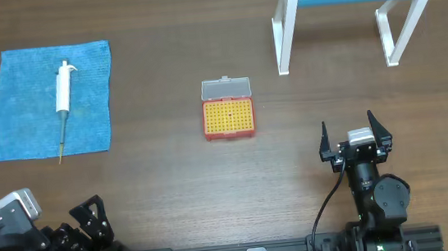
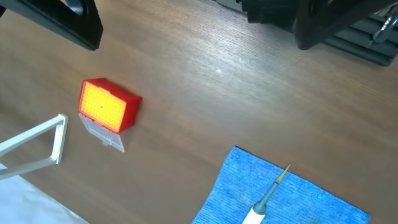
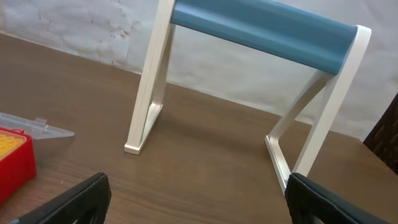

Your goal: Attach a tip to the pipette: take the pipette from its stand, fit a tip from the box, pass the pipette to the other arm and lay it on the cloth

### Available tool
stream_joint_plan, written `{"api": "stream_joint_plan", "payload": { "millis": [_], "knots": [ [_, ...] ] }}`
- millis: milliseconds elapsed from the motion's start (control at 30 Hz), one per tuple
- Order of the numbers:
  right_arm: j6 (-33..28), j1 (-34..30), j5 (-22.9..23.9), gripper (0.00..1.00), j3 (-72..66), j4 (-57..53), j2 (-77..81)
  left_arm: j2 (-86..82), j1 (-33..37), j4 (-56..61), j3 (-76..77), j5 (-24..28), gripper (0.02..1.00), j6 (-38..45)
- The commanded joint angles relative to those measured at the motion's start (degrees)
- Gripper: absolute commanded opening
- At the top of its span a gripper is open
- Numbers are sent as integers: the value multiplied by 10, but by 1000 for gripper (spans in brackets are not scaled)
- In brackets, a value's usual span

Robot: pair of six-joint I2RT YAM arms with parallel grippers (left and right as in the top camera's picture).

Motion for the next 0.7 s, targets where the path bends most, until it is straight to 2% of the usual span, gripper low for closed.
{"api": "stream_joint_plan", "payload": {
  "millis": [33, 467, 533, 600, 700],
  "knots": [
    [11, 5, 7, 904, -2, -4, -5, 0, 2, -4, -3, -6, 996, -7],
    [11, 5, 7, 904, -2, -4, -5, 0, 2, -4, -3, -6, 996, -8],
    [11, 5, 7, 904, -2, -4, -5, -1, -20, 1, -10, -7, 996, -9],
    [11, 5, 7, 901, -2, -4, -5, -14, -54, 56, -29, -8, 996, -9],
    [11, 5, 7, 901, -2, -4, -5, -71, -103, 262, -115, -8, 996, 18]
  ]
}}
